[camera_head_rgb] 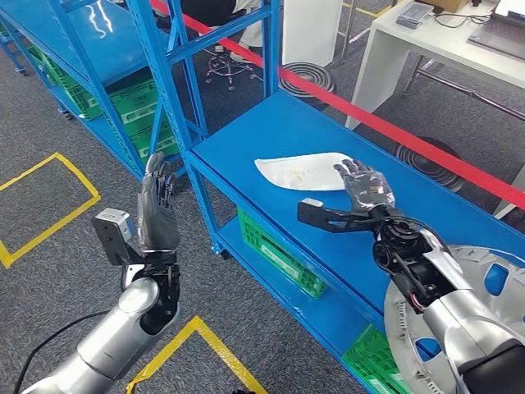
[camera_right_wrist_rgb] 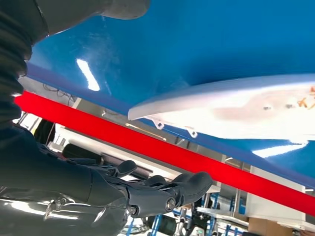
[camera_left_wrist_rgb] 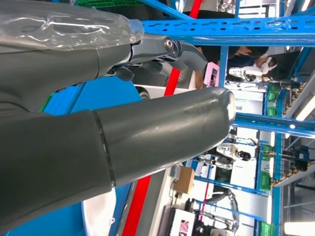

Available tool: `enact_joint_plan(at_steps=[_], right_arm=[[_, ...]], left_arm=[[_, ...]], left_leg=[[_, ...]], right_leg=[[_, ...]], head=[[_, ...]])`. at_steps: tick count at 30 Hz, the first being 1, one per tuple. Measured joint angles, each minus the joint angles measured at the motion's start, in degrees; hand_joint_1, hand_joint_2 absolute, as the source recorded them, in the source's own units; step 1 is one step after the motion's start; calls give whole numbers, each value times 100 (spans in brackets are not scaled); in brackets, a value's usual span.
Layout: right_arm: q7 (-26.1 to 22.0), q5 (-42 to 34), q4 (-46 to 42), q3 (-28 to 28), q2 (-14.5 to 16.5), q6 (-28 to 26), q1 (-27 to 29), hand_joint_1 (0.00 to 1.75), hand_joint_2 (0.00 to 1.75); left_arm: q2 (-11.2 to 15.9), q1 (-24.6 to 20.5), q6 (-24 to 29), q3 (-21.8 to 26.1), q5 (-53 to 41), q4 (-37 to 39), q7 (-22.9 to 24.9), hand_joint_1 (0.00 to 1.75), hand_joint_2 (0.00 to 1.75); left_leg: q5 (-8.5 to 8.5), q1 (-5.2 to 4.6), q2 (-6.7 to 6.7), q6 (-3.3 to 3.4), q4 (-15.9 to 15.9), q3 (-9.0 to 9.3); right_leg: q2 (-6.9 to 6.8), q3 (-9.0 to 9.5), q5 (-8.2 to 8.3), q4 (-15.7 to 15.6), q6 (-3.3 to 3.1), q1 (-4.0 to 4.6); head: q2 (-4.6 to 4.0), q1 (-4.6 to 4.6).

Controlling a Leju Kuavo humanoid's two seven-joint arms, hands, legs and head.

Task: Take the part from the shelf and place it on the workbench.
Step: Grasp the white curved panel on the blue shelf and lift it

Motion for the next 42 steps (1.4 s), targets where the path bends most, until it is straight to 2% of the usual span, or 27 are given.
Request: enact_joint_plan(at_steps=[14, 30, 42], right_arm=[[25, 1, -17, -55, -30, 104, 3, 0, 175], [-562, -388, 75, -54, -61, 478, 507, 0, 175], [-601, -426, 74, -54, -97, 553, 580, 0, 175]], left_arm=[[12, 0, 50, 10, 11, -21, -2, 0, 0], [36, 46, 99, 12, 25, -94, -26, 0, 0], [-1, -107, -157, 12, 51, -63, -31, 0, 0]], left_leg=[[0, 0, 0, 0, 0, 0], [0, 0, 0, 0, 0, 0], [0, 0, 6, 0, 0, 10]], right_leg=[[0, 0, 0, 0, 0, 0], [0, -2, -1, 0, 0, 0], [3, 2, 0, 0, 0, -2]], head=[[0, 0], [0, 0], [0, 0]])
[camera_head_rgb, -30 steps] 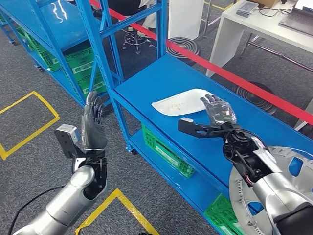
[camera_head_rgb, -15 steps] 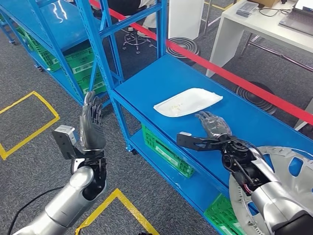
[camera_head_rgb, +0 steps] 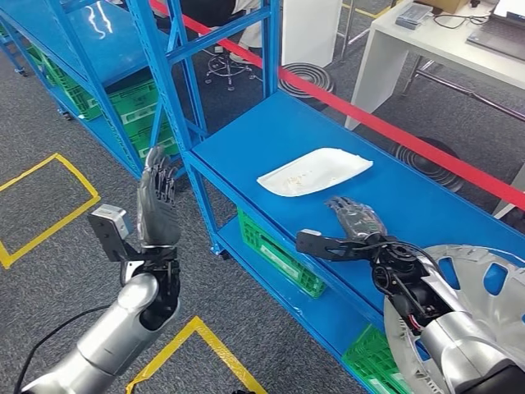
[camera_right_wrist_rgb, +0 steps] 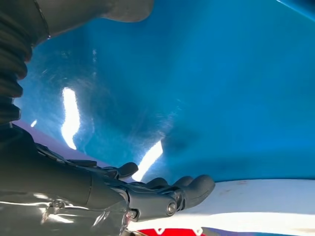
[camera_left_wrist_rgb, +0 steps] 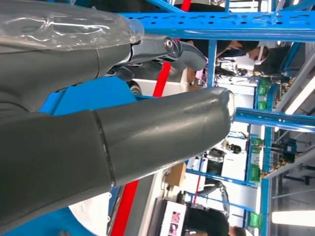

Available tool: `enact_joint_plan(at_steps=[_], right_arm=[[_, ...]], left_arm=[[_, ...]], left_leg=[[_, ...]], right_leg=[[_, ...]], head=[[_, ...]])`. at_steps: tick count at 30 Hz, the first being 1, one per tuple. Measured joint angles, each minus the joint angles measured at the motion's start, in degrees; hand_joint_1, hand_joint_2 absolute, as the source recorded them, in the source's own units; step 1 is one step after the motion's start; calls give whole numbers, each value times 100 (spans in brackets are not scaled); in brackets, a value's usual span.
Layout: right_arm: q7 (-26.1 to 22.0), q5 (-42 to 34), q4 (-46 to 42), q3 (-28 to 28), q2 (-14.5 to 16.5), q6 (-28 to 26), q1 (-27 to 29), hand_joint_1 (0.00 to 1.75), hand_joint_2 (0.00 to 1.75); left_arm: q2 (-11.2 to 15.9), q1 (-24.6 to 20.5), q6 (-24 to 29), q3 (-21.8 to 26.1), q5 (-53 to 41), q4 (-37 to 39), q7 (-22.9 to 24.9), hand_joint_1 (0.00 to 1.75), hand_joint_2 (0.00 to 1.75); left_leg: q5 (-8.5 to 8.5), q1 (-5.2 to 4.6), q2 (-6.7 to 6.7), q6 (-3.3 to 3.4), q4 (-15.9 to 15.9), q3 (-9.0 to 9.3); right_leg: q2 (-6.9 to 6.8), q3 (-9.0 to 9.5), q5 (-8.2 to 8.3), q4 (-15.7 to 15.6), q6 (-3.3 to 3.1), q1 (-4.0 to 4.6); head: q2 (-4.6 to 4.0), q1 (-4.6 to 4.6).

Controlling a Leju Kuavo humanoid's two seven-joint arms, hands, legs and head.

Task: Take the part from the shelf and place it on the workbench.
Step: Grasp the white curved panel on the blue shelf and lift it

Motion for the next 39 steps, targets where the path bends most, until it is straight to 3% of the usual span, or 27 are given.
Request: enact_joint_plan(at_steps=[15, 39], right_arm=[[206, 22, -74, -7, -42, -370, -109, 0, 175], [275, 144, -540, -28, 54, -318, -575, 0, 175]], left_arm=[[-7, -4, -47, 0, 9, 45, -17, 0, 0], [-9, 26, 155, 0, 49, 85, -2, 0, 0]], left_leg=[[0, -1, -1, 0, 0, 2], [0, -1, -6, 0, -1, 2]], right_leg=[[1, 7, 1, 0, 1, 0], [-3, 12, 0, 1, 1, 2]], head=[[0, 0], [0, 0]])
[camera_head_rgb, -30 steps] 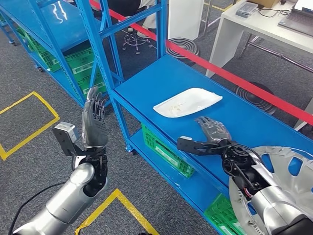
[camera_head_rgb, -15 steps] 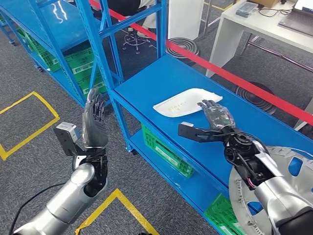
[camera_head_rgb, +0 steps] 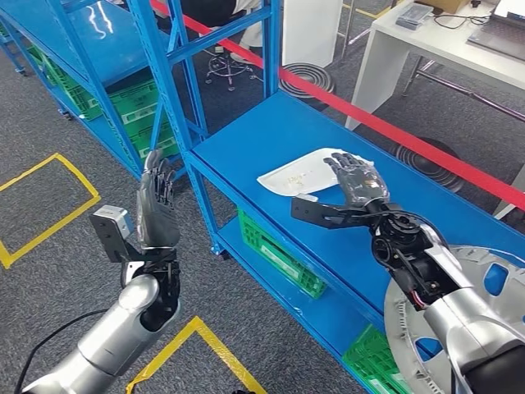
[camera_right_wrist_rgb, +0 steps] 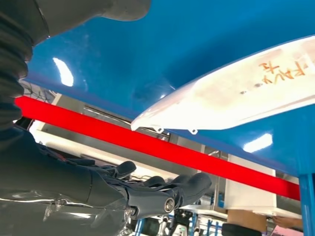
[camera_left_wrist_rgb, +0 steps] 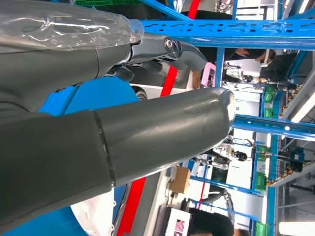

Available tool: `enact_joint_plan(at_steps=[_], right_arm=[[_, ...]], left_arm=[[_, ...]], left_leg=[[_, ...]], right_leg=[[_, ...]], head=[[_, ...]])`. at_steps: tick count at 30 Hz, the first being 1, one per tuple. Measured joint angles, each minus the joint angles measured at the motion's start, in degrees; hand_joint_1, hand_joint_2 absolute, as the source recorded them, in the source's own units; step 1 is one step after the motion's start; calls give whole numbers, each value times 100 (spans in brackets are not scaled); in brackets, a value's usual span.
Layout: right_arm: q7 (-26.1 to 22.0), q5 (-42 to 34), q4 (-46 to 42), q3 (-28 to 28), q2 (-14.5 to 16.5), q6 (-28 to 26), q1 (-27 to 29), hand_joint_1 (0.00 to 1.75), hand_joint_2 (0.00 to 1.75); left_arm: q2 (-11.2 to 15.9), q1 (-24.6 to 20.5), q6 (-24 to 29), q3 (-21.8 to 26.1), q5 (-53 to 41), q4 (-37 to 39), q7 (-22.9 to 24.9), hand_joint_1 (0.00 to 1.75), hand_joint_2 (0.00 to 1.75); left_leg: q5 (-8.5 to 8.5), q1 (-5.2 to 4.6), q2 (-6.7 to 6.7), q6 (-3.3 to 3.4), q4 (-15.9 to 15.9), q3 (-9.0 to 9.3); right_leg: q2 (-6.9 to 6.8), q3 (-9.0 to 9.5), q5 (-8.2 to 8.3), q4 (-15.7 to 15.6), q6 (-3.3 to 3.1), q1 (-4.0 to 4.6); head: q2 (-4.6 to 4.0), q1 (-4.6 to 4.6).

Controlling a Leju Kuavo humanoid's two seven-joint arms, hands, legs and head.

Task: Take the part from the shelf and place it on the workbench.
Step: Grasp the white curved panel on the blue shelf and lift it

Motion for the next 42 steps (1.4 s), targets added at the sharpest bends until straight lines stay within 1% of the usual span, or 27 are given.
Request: enact_joint_plan(at_steps=[8, 14, 15, 16, 18, 19, 20, 21, 23, 24, 25, 26, 28, 29, 30, 31, 32, 33, 34, 35, 36, 37, 38, 39, 40, 41, 42], right_arm=[[-70, -24, -10, 12, 16, -26, 1, 0, 175], [-190, -44, -8, 74, 126, -74, 50, 0, 175], [-191, -44, -8, 87, 144, -86, 61, 0, 175], [-191, -45, -8, 100, 160, -97, 74, 0, 175], [-191, -65, -6, 125, 179, -106, 93, 0, 175], [-194, -79, -5, 133, 184, -107, 98, 0, 175], [-196, -93, -5, 139, 185, -106, 95, 0, 175], [-197, -102, -4, 142, 186, -105, 95, 0, 175], [-194, -116, 1, 154, 187, -102, 126, 0, 175], [-190, -125, 3, 162, 186, -101, 157, 0, 175], [-183, -132, 5, 170, 185, -100, 189, 0, 175], [-178, -138, 8, 175, 183, -99, 212, 0, 175], [-171, -143, 10, 178, 180, -97, 234, 0, 175], [-167, -148, 11, 179, 180, -95, 238, 0, 175], [-162, -154, 13, 183, 181, -90, 247, 0, 175], [-156, -162, 13, 186, 179, -84, 260, 0, 175], [-144, -170, 13, 188, 175, -80, 269, 0, 175], [-133, -176, 10, 189, 172, -78, 273, 0, 175], [-124, -183, 8, 186, 166, -81, 264, 0, 175], [-115, -189, 6, 184, 162, -85, 246, 0, 175], [-110, -196, 5, 183, 160, -89, 230, 0, 175], [-107, -201, 6, 181, 158, -89, 224, 0, 175], [-98, -204, 7, 182, 158, -86, 230, 0, 175], [-88, -207, 7, 182, 156, -82, 242, 0, 175], [-80, -211, 7, 182, 154, -79, 253, 0, 175], [-72, -215, 7, 182, 151, -78, 258, 0, 175], [-69, -219, 7, 181, 149, -76, 260, 0, 175]], left_arm=[[0, 4, 53, 0, 21, 0, 0, 0, 0], [-2, 5, 95, 0, 67, 3, -7, 0, 0], [-2, 2, 91, 0, 71, 5, -12, 0, 0], [-1, -3, 84, 1, 75, 9, -20, 0, 0], [-6, -18, 53, 1, 78, 22, -40, 0, 0], [-13, -29, 36, 1, 79, 30, -56, 0, 0], [-19, -47, 16, 0, 80, 39, -69, 0, 0], [-25, -63, 5, 0, 83, 46, -81, 0, 0], [-34, -84, -18, 0, 90, 63, -100, 0, 0], [-41, -82, -25, 0, 94, 74, -107, 0, 0], [-46, -79, -33, 0, 96, 85, -114, 0, 0], [-49, -77, -40, 0, 99, 96, -118, 0, 0], [-52, -76, -61, 0, 102, 109, -127, 0, 0], [-52, -78, -70, 1, 105, 114, -134, 0, 0], [-52, -81, -80, 2, 108, 119, -142, 0, 0], [-54, -80, -86, 4, 111, 127, -151, 0, 0], [-56, -77, -90, 5, 114, 133, -160, 0, 0], [-57, -73, -93, 8, 114, 138, -166, 0, 0], [-57, -70, -94, 11, 113, 142, -173, 0, 0], [-57, -74, -95, 15, 113, 143, -177, 0, 0], [-56, -78, -96, 20, 113, 143, -179, 0, 0], [-55, -78, -98, 22, 113, 144, -181, 0, 0], [-54, -73, -103, 23, 114, 146, -181, 0, 0], [-53, -65, -109, 23, 117, 148, -179, 0, 0], [-52, -59, -114, 24, 121, 151, -176, 0, 0], [-52, -57, -121, 24, 126, 156, -174, 0, 0], [-52, -57, -125, 24, 131, 163, -173, 0, 0]], left_leg=[[0, 0, -2, 0, 0, 0], [-4, -2, -1, 2, 4, -2], [-13, -9, -2, 18, 7, -4], [-30, -11, -4, 45, -14, -3], [-75, 1, -8, 131, -111, 69], [-87, 18, -9, 168, -178, 141], [-92, 29, -10, 197, -221, 215], [-88, 39, -12, 214, -250, 276], [-113, 34, -16, 219, -257, 326], [-131, 37, -25, 206, -254, 344], [-150, 44, -39, 181, -247, 366], [-175, 57, -54, 144, -234, 395], [-255, 85, -76, 48, -181, 459], [-298, 94, -81, -4, -141, 472], [-334, 96, -87, -53, -112, 465], [-358, 100, -90, -104, -82, 458], [-372, 106, -91, -147, -56, 460], [-382, 118, -83, -181, -25, 460], [-371, 132, -57, -202, 70, 444], [-350, 140, -27, -209, 259, 356], [-342, 141, 2, -212, 556, 175], [-381, 135, 23, -211, 928, -75], [-490, 125, 28, -207, 1290, -360], [-632, 113, 28, -199, 1545, -616], [-755, 100, 28, -185, 1638, -799], [-781, 85, 28, -164, 1533, -887], [-664, 69, 28, -140, 1262, -883]], right_leg=[[0, 0, 0, 0, 0, 0], [0, 0, 1, -5, 2, -2], [-1, 3, 3, -21, 13, -11], [-2, 13, 29, -4, 38, -20], [-3, 22, 83, 38, 105, -32], [1, -2, 71, 121, 124, -33], [7, -80, -11, 264, 135, -33], [14, -225, -152, 519, 131, -38], [21, -632, -456, 1250, 127, -46], [22, -817, -529, 1521, 130, -60], [21, -919, -498, 1607, 134, -82], [20, -904, -349, 1461, 142, -112], [34, -636, 111, 730, 188, -182], [49, -514, 215, 387, 216, -191], [63, -422, 249, 187, 208, -186], [80, -386, 200, 117, 170, -167], [83, -364, 148, 103, 103, -139], [86, -306, 150, 113, 23, -131], [90, -251, 134, 101, -33, -127], [90, -178, 110, 89, -75, -124], [91, -97, 72, 73, -109, -123], [88, -26, 34, 61, -131, -113], [86, 46, -12, 52, -146, -101], [85, 120, -64, 47, -153, -87], [86, 197, -118, 45, -158, -75], [91, 283, -187, 44, -161, -67], [96, 371, -259, 44, -160, -63]], head=[[0, 0], [0, 0], [0, -2], [0, -5], [0, -3], [0, 5], [0, 20], [0, 34], [0, 49], [0, 53], [0, 55], [0, 59], [0, 64], [0, 74], [0, 76], [0, 63], [0, 55], [0, 34], [0, 16], [0, 4], [0, -21], [0, -48], [0, -72], [0, -97], [0, -118], [0, -136], [0, -153]])
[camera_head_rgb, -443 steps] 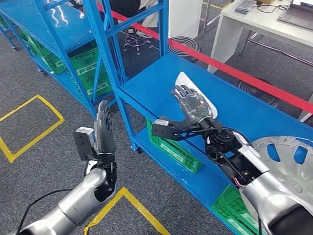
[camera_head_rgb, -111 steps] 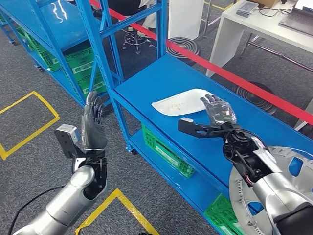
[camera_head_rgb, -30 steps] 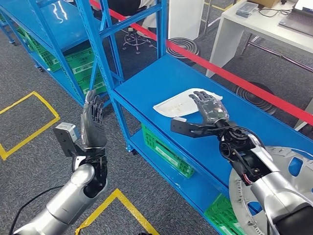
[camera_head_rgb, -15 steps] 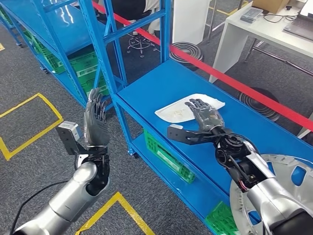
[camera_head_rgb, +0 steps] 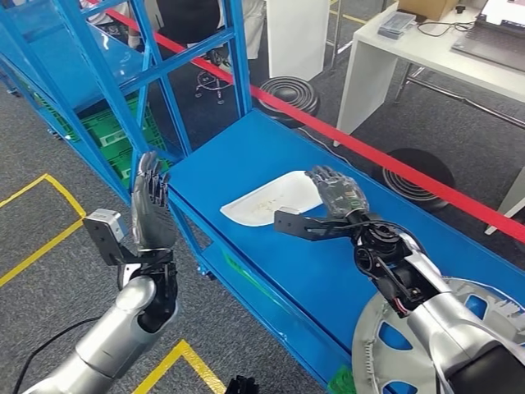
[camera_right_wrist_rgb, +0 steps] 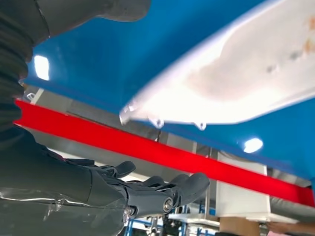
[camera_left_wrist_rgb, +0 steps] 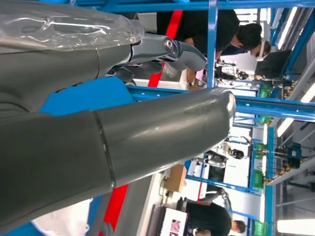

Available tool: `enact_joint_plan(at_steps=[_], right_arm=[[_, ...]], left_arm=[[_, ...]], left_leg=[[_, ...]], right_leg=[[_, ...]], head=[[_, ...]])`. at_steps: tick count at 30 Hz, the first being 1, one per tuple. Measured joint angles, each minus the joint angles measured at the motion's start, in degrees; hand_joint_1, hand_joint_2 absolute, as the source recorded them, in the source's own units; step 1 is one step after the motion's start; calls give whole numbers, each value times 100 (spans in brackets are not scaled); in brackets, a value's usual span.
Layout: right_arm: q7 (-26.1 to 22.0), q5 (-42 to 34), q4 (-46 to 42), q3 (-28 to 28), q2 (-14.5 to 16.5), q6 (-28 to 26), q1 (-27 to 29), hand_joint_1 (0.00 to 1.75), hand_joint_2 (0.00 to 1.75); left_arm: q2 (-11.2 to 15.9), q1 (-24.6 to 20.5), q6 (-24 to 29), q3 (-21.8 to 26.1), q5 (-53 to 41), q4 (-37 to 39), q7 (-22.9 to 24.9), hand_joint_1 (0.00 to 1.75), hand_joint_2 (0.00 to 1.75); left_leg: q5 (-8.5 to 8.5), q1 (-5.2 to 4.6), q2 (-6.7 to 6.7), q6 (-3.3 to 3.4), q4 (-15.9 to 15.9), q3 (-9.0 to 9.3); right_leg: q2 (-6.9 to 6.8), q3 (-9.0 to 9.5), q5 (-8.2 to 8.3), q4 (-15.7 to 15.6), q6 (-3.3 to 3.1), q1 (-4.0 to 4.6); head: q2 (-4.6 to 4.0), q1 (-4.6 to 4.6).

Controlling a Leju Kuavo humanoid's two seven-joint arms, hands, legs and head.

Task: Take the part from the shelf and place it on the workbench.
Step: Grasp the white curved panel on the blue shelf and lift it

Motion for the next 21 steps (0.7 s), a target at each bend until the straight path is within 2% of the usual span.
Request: enact_joint_plan(at_steps=[1, 2, 3, 4, 5, 7, 8, 9, 10, 12, 13, 14, 15, 17, 18, 19, 21], right_arm=[[1, -2, 1, 0, -2, 1, 1, 0, 175], [1, -2, 1, 1, -3, 5, 2, 0, 175], [4, -2, 1, 2, -5, 11, 1, 0, 175], [10, -2, 1, 3, -9, 19, 1, 0, 175], [16, -2, 1, 3, -15, 24, -4, 0, 175], [28, -2, -1, 1, -32, 24, -25, 0, 175], [31, 1, -1, 0, -42, 23, -37, 0, 175], [32, 3, -1, 1, -49, 26, -44, 0, 175], [33, 6, 1, 2, -57, 29, -40, 0, 175], [33, 13, 2, 5, -73, 41, -15, 0, 175], [30, 16, 2, 8, -81, 52, 5, 0, 175], [25, 20, 3, 11, -86, 68, 22, 0, 175], [15, 22, 3, 16, -90, 90, 32, 0, 175], [-14, 34, 9, 34, -91, 163, 35, 0, 175], [-33, 43, 14, 46, -91, 215, 33, 0, 175], [-56, 54, 22, 58, -89, 265, 36, 0, 175], [-94, 68, 43, 82, -85, 328, 61, 0, 175]], left_arm=[[0, -1, -3, 0, 3, 8, 0, 0, 0], [0, -1, -6, 0, 5, 17, 1, 0, 0], [-1, -3, -8, -1, 11, 27, 8, 0, 0], [-3, -4, -13, -1, 14, 36, 13, 0, 0], [-5, -6, -17, -1, 16, 45, 17, 0, 0], [-11, -20, -28, 2, 10, 55, 15, 0, 0], [-13, -31, -34, 2, 7, 58, 12, 0, 0], [-15, -43, -41, 2, 4, 62, 9, 0, 0], [-16, -51, -50, 2, 3, 67, 7, 0, 0], [-25, -59, -62, 1, 3, 84, 7, 0, 0], [-28, -59, -65, 0, 3, 94, 6, 0, 0], [-32, -59, -66, 0, 4, 106, 4, 0, 0], [-34, -59, -66, 0, 4, 116, 0, 0, 0], [-42, -64, -69, 0, 7, 129, -16, 0, 0], [-46, -67, -70, 0, 13, 135, -27, 0, 0], [-50, -68, -72, 0, 20, 143, -37, 0, 0], [-54, -63, -70, 0, 36, 157, -55, 0, 0]], left_leg=[[302, -15, 5, 26, -408, 71], [696, -35, 15, 48, -841, 157], [1018, -50, 28, 66, -1139, 230], [1250, -64, 31, 81, -1318, 272], [1306, -79, 26, 93, -1345, 281], [1228, -75, 3, 143, -1298, 324], [1184, -73, 0, 182, -1300, 365], [1149, -71, -2, 224, -1315, 413], [1112, -82, -2, 261, -1325, 456], [1036, -118, -6, 318, -1326, 528], [1000, -141, -12, 335, -1325, 565], [965, -166, -19, 347, -1325, 609], [933, -193, -26, 355, -1326, 660], [881, -226, -34, 360, -1337, 761], [865, -233, -39, 356, -1345, 793], [839, -235, -44, 352, -1346, 807], [808, -228, -51, 337, -1341, 810]], right_leg=[[4, 83, -78, -2, 8, 1], [13, 167, -162, 8, 24, 12], [25, 207, -239, 5, 48, 28], [33, 233, -317, -6, 74, 46], [38, 260, -380, -32, 100, 60], [21, 329, -484, -101, 150, 56], [6, 328, -557, -28, 173, 47], [-8, 246, -675, 180, 192, 43], [-20, 62, -830, 535, 204, 44], [-27, -477, -1102, 1363, 203, 57], [-27, -697, -1099, 1605, 187, 72], [-27, -813, -962, 1614, 154, 88], [-27, -815, -716, 1396, 105, 113], [-27, -595, -115, 576, -54, 207], [-38, -489, 92, 230, -132, 255], [-52, -420, 206, 2, -184, 293], [-79, -386, 231, -120, -164, 314]], head=[[0, -16], [0, -33], [0, -47], [0, -44], [0, -32], [0, 16], [0, 37], [0, 54], [0, 74], [0, 106], [0, 121], [0, 134], [0, 144], [0, 153], [0, 148], [0, 151], [0, 162]])
